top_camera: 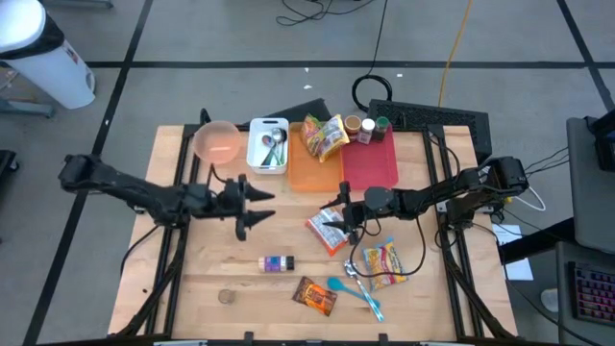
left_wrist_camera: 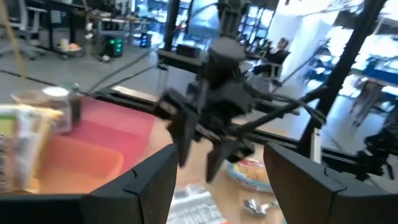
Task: Pick & Place Food Item
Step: Put the brown seasoning bottle into the red bin
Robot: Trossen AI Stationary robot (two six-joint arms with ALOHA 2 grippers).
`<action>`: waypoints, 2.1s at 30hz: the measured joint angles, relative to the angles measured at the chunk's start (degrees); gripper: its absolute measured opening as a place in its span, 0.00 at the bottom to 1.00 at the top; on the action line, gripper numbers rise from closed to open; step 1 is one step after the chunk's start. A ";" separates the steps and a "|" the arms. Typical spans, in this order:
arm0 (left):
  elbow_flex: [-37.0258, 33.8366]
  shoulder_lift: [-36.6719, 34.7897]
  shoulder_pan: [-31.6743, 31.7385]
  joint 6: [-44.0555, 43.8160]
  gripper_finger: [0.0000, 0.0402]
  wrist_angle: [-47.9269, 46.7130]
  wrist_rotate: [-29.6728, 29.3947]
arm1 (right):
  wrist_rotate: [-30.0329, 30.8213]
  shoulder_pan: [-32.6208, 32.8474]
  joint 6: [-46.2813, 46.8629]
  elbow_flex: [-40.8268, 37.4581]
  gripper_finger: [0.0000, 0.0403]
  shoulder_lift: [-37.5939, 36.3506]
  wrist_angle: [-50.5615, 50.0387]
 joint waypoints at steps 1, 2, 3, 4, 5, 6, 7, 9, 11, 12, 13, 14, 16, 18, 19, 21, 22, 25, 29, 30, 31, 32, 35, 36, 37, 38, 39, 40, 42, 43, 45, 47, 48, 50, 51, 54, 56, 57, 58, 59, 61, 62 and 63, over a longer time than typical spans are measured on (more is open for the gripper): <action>-2.11 1.28 -0.65 -0.09 0.61 4.38 -0.02 | -0.02 0.00 0.01 0.00 0.52 0.00 0.25; -3.67 2.58 -1.26 -0.09 0.61 8.12 -0.06 | -0.02 0.00 0.02 0.00 0.52 0.00 0.48; -4.84 3.82 -1.73 -0.11 0.61 12.13 -0.06 | -0.02 0.01 0.02 0.00 0.53 0.00 0.76; -5.72 4.90 -2.00 -0.10 0.61 15.61 -0.05 | -0.02 0.02 0.09 0.00 0.53 0.00 1.12; -6.32 5.94 -2.22 -0.10 0.61 17.73 -0.07 | -0.03 0.02 0.70 0.00 0.53 0.00 1.53; -6.51 7.02 -2.21 -0.09 0.61 18.68 -0.08 | -0.04 0.04 1.79 0.00 0.52 0.00 1.91; -6.51 7.94 -2.19 -0.08 0.61 18.83 -0.09 | -0.04 0.11 3.19 0.00 0.52 0.00 2.19; -6.10 9.59 -2.04 0.41 0.61 18.65 -0.13 | -0.04 0.11 6.16 0.00 0.52 0.00 2.60; -5.41 11.10 -1.67 1.84 0.61 19.79 -0.09 | -0.06 0.13 9.49 0.00 0.53 0.00 2.90; -5.31 11.67 -1.37 2.75 0.61 20.04 -0.08 | -0.06 0.13 11.25 0.00 0.53 0.00 3.26; -5.15 12.15 -1.06 3.81 0.61 20.18 -0.12 | -0.06 0.13 12.98 0.02 0.53 0.00 3.45; -4.88 12.53 -0.68 5.10 0.61 20.28 -0.15 | -0.07 0.13 14.36 0.02 0.53 0.00 3.60; -4.07 12.90 0.32 7.81 0.61 20.36 -0.80 | -0.06 0.13 16.78 0.00 0.52 0.00 4.10; -3.19 12.92 1.22 9.88 0.61 20.44 -1.71 | -0.07 0.13 19.37 0.00 0.52 0.00 4.84; -2.72 12.92 1.75 10.66 0.61 20.49 -1.86 | -0.04 0.13 20.79 0.00 0.52 0.00 5.52; -1.60 12.92 2.58 12.10 0.61 20.47 -1.91 | -0.01 0.13 23.46 0.00 0.52 0.00 7.04; -1.05 12.92 3.03 12.79 0.61 20.53 -1.94 | 0.00 0.13 24.69 0.00 0.52 0.00 7.87; 0.30 12.92 4.10 14.93 0.61 20.51 -1.99 | -0.02 0.15 28.85 0.00 0.52 0.00 8.95; 1.17 12.92 5.60 18.52 0.61 20.45 -2.03 | 0.02 0.62 35.65 0.00 0.53 0.00 7.63; 1.26 12.92 5.97 19.09 0.61 20.43 -2.01 | 0.12 0.96 36.49 0.00 0.53 0.09 6.97; 1.37 12.92 6.28 19.26 0.61 20.41 -2.00 | 0.09 1.31 37.20 0.00 0.52 0.34 6.59; 1.47 12.92 6.56 19.14 0.61 20.41 -1.96 | 0.11 1.73 37.80 0.00 0.52 0.54 6.07; 1.47 12.92 7.47 18.33 0.61 20.45 -1.94 | 0.11 3.22 38.03 0.00 0.52 0.68 5.56; 1.47 12.92 7.74 18.35 0.61 20.43 -1.94 | 0.12 3.68 37.63 0.00 0.53 0.66 5.70; 1.47 12.92 7.90 18.34 0.61 20.43 -1.92 | 0.13 4.07 37.21 0.00 0.53 0.66 5.73; 1.47 12.92 8.07 18.25 0.61 20.43 -1.92 | 0.10 4.42 36.71 0.00 0.53 0.66 5.60; 1.47 12.92 8.16 18.08 0.61 20.42 -1.89 | 0.11 4.72 36.25 0.00 0.53 0.66 5.55; 1.47 12.92 8.19 17.65 0.61 20.41 -1.89 | 0.11 4.98 35.81 0.00 0.54 0.66 5.65; 1.47 12.92 8.19 16.12 0.61 20.41 -1.87 | 0.12 5.26 34.71 0.00 0.54 0.66 6.28; 1.47 12.92 8.18 15.03 0.61 20.41 -1.85 | 0.13 5.38 34.15 0.00 0.54 0.66 6.35; 1.47 12.92 8.14 12.78 0.61 20.41 -1.83 | 0.15 5.40 32.56 0.00 0.54 0.66 6.30; 1.47 12.92 8.14 10.27 0.61 20.33 -1.84 | 0.20 5.27 29.94 0.00 0.53 0.66 6.96; 1.47 12.92 8.13 8.24 0.61 20.04 -1.83 | 0.24 5.08 28.87 0.00 0.53 0.66 7.61; 1.47 12.92 7.95 4.09 0.61 18.63 -0.46 | 0.31 4.69 28.47 0.00 0.53 0.66 9.35; 1.47 12.92 7.89 2.95 0.61 17.79 1.24 | 0.27 4.51 28.48 0.00 0.53 0.66 10.30; 1.47 12.30 7.11 4.99 0.61 16.13 9.36 | 0.24 4.11 28.42 0.00 0.53 0.66 13.48; 1.47 10.99 5.96 7.07 0.61 15.49 13.18 | 0.18 4.11 26.72 0.00 0.53 0.66 14.89; 1.47 10.06 5.08 8.00 0.61 14.99 13.80 | 0.10 4.11 24.82 0.00 0.53 0.66 15.27; 1.47 9.05 4.09 8.82 0.61 14.04 13.80 | 0.07 4.11 22.69 0.00 0.53 0.66 15.31; 1.47 8.05 3.04 9.65 0.61 12.88 13.24 | 0.04 4.11 20.44 0.00 0.53 0.66 15.28; 1.47 5.97 0.76 11.36 0.61 9.61 10.97 | 0.02 4.11 17.31 0.00 0.53 0.66 15.25; 1.47 4.81 -0.53 12.07 0.61 7.59 9.48 | 0.02 4.11 16.33 0.00 0.53 0.66 15.27; 1.47 3.64 -1.86 12.63 0.61 5.76 7.95 | 0.04 4.11 15.58 0.00 0.53 0.66 15.26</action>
